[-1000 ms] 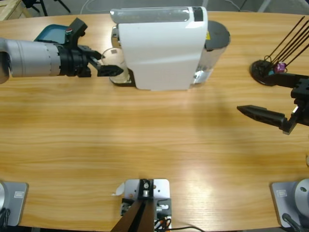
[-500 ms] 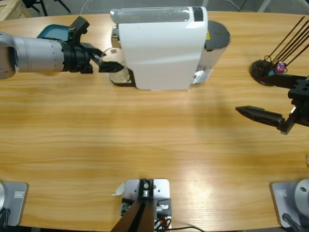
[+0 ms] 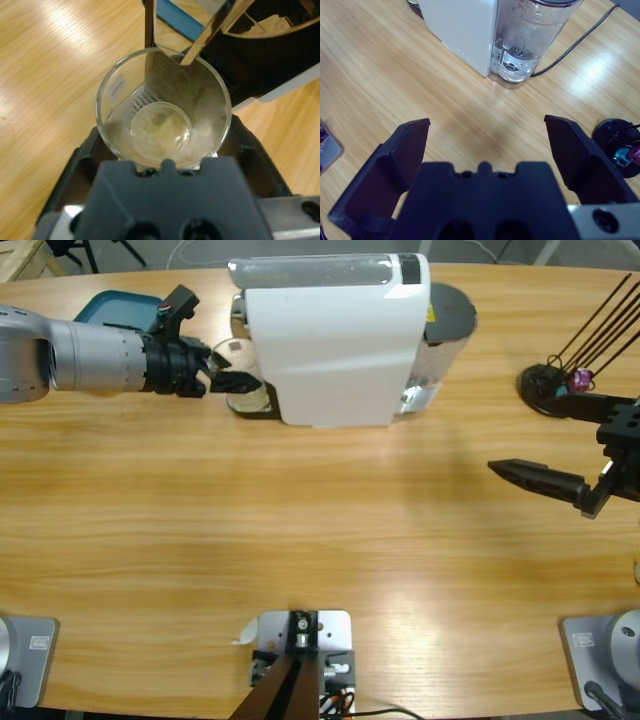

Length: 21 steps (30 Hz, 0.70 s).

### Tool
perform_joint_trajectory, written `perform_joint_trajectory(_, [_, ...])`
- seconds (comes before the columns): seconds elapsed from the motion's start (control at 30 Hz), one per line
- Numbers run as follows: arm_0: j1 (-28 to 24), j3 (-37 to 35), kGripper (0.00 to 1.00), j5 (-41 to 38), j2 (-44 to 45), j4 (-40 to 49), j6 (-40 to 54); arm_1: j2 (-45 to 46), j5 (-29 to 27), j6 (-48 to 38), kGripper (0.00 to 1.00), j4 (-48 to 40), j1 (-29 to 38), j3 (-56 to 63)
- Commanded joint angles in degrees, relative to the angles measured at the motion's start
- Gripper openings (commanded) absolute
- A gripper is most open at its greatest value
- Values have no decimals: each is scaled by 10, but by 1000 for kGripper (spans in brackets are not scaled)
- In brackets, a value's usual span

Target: Pour coffee

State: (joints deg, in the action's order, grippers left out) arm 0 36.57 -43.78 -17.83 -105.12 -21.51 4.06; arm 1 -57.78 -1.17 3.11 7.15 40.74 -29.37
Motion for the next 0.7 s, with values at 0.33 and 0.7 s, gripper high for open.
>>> perform_joint_trajectory(0.33, [-3,51,85,-10,14,-6,13,-12,-8,-6,1000,-6,3,18])
perform_joint_trajectory(0.7, [-23,109,89,62,107,6,17,-2,-8,-6,1000,-9,3,20])
